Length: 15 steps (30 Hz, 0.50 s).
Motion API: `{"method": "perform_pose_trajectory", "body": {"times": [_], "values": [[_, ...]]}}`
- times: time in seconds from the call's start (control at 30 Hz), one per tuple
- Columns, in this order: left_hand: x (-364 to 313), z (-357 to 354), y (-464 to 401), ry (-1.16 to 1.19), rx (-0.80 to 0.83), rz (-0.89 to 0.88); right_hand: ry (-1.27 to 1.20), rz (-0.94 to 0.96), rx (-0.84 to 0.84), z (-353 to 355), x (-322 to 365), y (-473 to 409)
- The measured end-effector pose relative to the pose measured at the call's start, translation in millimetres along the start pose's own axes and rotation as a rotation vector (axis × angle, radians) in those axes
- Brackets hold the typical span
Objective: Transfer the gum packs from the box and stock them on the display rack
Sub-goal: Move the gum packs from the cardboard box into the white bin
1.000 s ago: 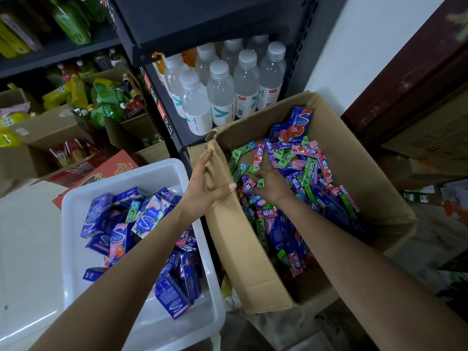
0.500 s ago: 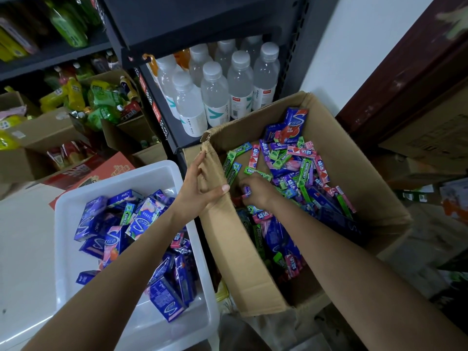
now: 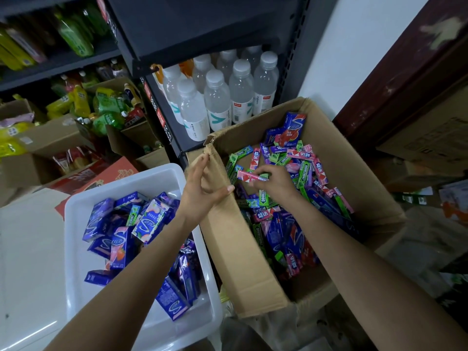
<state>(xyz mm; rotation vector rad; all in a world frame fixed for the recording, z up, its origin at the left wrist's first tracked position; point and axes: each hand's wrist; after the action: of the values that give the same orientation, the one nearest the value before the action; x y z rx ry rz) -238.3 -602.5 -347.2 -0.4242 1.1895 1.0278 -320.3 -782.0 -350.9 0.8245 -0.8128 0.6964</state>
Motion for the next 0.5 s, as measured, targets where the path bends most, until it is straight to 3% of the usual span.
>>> {"method": "perform_pose_trajectory", "body": {"times": [0.13,0.2,0.33,0.5], "values": [[-17,2,5,-0.019,-0.121,-0.065,-0.207,0.04,-0.126,8,34,15],[-35,6,9,0.029,-0.146,-0.086,-0.295,0.063,-0.108,9,54,24],[-63,27,20,0.292,-0.1,-0.07,-0.194,0.247,0.003,-10,91,48],[-42,86,49,0.226,-0.24,-0.087,-0.098,0.292,0.092,-74,109,68]]}}
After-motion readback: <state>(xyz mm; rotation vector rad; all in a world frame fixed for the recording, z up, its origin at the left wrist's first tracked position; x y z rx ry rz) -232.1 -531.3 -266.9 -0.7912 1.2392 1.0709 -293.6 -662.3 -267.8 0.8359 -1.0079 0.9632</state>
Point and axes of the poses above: each hand's wrist, its own y-axis away from the middle knuckle, its own z-axis out of the back of the hand, x = y × z, and after that the axes turned 1 degree about -x, right-handed
